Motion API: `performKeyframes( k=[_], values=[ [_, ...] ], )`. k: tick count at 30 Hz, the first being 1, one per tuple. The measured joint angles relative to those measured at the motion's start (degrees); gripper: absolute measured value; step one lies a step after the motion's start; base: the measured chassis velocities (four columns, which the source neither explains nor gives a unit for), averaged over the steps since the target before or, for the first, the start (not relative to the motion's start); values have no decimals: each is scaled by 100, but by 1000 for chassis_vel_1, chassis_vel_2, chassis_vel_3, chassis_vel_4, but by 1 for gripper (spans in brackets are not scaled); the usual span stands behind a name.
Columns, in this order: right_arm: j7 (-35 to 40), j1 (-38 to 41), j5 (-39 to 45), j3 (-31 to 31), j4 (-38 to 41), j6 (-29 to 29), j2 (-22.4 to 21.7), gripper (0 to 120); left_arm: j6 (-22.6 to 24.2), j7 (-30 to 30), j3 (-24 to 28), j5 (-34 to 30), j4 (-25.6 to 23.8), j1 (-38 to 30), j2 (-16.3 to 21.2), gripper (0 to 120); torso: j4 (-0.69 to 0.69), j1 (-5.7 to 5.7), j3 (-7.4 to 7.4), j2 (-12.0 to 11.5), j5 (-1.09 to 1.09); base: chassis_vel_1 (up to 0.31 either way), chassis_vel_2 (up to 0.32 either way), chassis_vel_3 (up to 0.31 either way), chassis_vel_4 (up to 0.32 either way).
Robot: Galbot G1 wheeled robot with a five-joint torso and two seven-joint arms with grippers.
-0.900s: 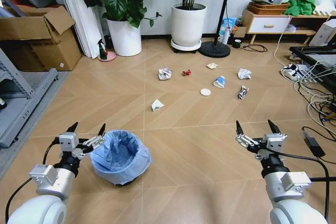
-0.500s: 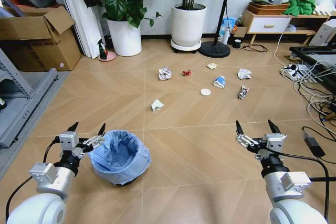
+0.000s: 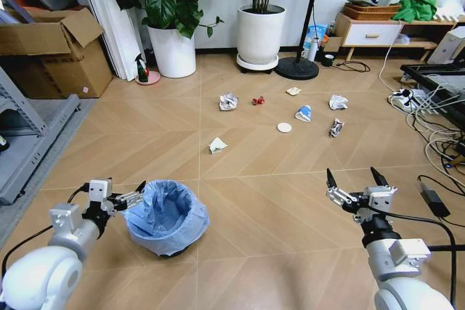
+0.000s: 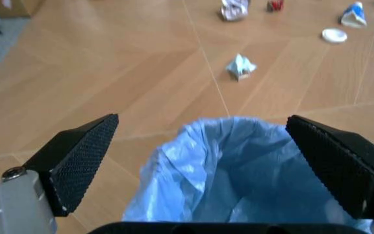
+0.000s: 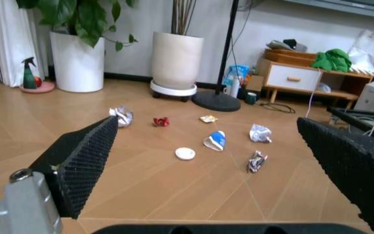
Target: Pick up the trash bin and place the garbage on the floor into it.
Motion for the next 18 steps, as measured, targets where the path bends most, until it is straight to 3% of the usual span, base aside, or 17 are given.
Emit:
performKeyframes(
  k=[18],
  values=[
    [23, -74, 6, 34, -34, 1, 1, 100, 462, 1, 729, -263, 1142, -804, 419, 100, 0, 0, 0, 0, 0, 0, 0, 0, 0]
  ],
)
